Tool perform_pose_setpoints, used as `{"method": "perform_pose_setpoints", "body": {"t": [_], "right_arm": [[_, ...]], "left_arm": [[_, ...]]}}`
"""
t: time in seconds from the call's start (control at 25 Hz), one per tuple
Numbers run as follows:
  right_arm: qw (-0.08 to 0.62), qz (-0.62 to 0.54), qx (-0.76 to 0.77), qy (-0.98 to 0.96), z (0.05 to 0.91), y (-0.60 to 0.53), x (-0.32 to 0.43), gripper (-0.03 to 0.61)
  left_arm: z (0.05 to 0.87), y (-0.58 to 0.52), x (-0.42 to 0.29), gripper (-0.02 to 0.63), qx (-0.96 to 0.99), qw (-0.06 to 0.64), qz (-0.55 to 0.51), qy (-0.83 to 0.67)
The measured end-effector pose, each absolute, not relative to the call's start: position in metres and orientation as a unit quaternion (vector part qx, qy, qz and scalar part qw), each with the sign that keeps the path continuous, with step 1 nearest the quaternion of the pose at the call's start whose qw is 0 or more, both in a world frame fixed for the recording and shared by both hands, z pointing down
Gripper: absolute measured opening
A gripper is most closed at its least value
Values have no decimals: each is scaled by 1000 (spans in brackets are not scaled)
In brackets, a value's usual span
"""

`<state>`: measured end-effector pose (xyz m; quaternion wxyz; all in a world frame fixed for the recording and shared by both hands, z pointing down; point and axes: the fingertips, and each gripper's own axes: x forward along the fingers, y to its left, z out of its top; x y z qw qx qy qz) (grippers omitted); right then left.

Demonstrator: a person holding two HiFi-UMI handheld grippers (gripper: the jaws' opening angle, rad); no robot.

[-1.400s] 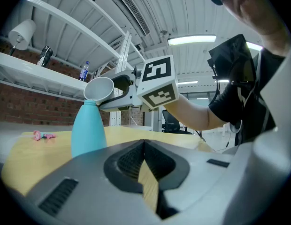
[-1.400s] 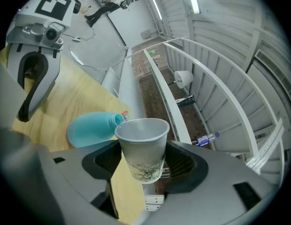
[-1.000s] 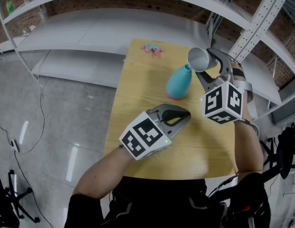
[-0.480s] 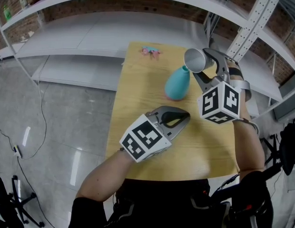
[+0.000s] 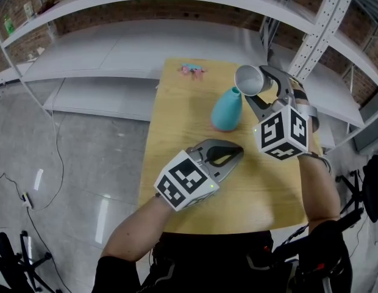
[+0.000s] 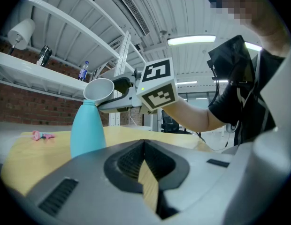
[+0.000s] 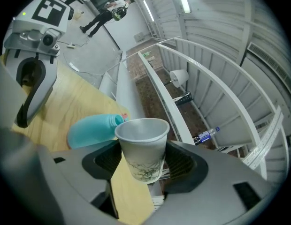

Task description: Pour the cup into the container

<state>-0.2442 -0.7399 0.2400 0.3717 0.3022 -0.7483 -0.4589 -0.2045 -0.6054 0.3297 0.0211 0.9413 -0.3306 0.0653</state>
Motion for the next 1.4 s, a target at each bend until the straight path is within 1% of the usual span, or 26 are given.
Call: {"method": "perform_pose_setpoints", "body": {"t": [0.24, 0.52, 1.08, 1.28, 1.4], "right_arm": [[339, -408, 313, -788, 244, -742, -239, 298], [276, -278, 328, -860, 254, -748, -217, 298], [223, -121, 424, -870, 298, -789, -101, 298], [173, -26, 434, -884, 313, -803, -74, 298], [151, 7, 436, -887, 322, -808, -67, 298]], "left_arm": [[329, -605, -206, 2, 941, 21, 66, -331], [332, -603, -209, 2, 942, 19, 66, -330], [331, -600, -209, 2, 947, 16, 69, -313], [330, -601, -210, 2, 944, 16, 70, -321], [330, -603, -211, 2, 943, 16, 70, -325]]}}
